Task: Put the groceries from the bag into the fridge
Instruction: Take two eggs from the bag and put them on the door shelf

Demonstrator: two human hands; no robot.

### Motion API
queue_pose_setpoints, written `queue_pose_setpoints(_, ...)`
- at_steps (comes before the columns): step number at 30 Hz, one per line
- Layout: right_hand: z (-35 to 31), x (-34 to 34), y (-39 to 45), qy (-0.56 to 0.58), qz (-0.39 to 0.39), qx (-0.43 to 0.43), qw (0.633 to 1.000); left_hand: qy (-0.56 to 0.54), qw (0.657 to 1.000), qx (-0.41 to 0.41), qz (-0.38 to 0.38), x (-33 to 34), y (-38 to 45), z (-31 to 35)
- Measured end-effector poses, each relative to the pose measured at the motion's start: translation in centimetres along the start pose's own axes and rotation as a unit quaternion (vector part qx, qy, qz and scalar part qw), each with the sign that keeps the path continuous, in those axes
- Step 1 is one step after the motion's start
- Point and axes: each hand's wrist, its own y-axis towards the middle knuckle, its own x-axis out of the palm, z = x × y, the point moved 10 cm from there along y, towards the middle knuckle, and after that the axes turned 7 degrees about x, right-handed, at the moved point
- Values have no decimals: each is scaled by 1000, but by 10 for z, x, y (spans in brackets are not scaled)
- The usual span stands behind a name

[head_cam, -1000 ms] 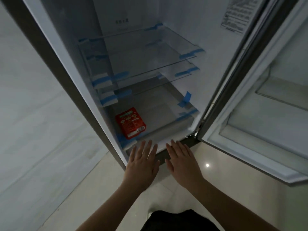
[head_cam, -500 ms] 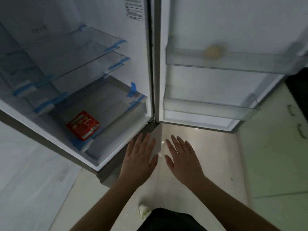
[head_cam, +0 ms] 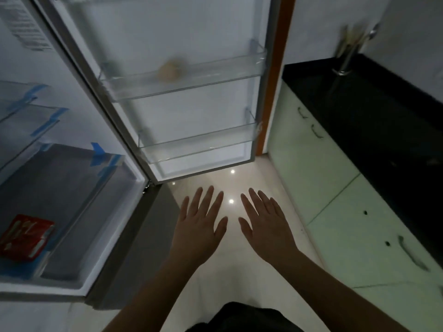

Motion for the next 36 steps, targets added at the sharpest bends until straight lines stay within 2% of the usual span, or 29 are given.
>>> queue_pose_setpoints(9, 55, -32, -56, -34, 35, 214, 976, -9, 985, 172, -9, 3, 26, 66)
queue_pose_setpoints(18, 68, -41, -154, -42, 35, 348, 936, 1, 946, 323, -23, 1, -2, 135)
queue_pose_setpoints(26, 94, -58, -271, -39, 42, 480, 875, -14, 888, 458, -39, -5, -53, 235)
queue_pose_setpoints(36, 117, -83, -454, -38, 95, 600, 793, -22, 791, 609, -60, -11, -173, 385)
